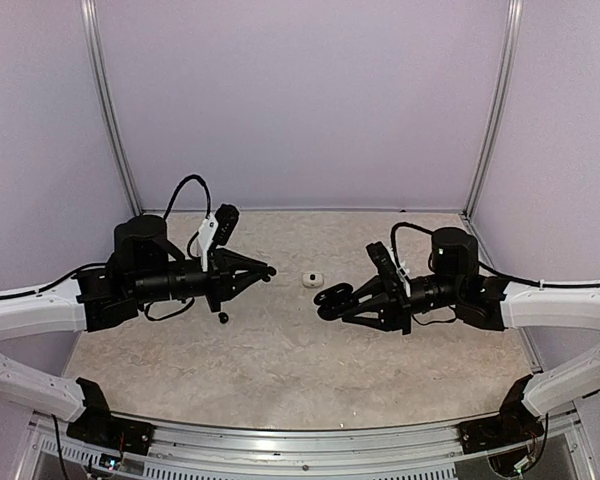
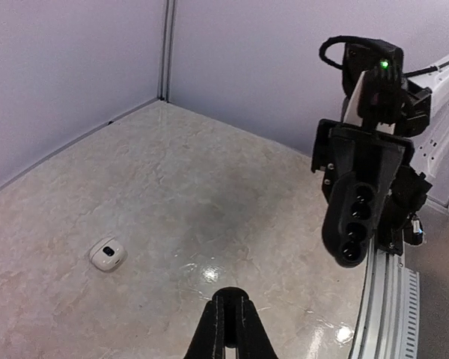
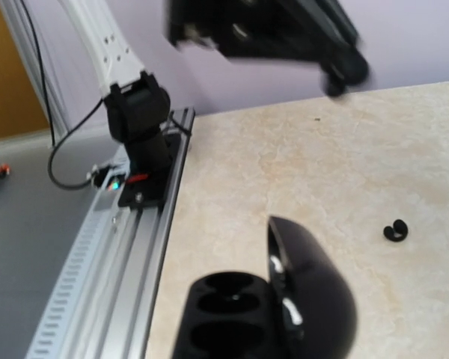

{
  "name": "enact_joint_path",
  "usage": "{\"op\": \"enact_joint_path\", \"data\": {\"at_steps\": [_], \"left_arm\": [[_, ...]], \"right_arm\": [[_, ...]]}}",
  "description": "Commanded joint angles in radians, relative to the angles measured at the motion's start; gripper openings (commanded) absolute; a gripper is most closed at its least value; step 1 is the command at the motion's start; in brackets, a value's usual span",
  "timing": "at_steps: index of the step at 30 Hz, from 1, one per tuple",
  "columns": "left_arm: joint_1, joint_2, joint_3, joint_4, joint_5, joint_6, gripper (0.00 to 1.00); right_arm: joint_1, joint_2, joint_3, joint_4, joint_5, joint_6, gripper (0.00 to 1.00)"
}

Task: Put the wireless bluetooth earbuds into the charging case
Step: Pick up the left earbud from the center of the board, then insert the left earbud into the left side groove of the charging case.

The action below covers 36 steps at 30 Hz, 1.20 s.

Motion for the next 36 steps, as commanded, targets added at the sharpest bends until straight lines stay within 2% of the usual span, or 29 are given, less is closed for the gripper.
{"op": "enact_joint_path", "data": {"at_steps": [1,7,14,36], "left_arm": [[-0.066,-0.058,-0.019,0.073,0.090,0.097,0.00],[-0.138,-0.030,0.016,0.074,0.169,0.143,0.00],[-0.185,0.002,0.006,0.116,0.191,0.142,0.00],[-0.248,0.147,0.095,0.027,0.094,0.188,0.00]], "right_arm": [[0.048,-0.024,-0.015,-0.043,0.034,-0.121,0.09],[0.081,0.015,0.031,-0.081,0.026,-0.144,0.06],[0.086,0.054,0.059,-0.076,-0.009,-0.121,0.01],[0.095,0.062,0.069,-0.018,-0.041,-0.053,0.00]]}}
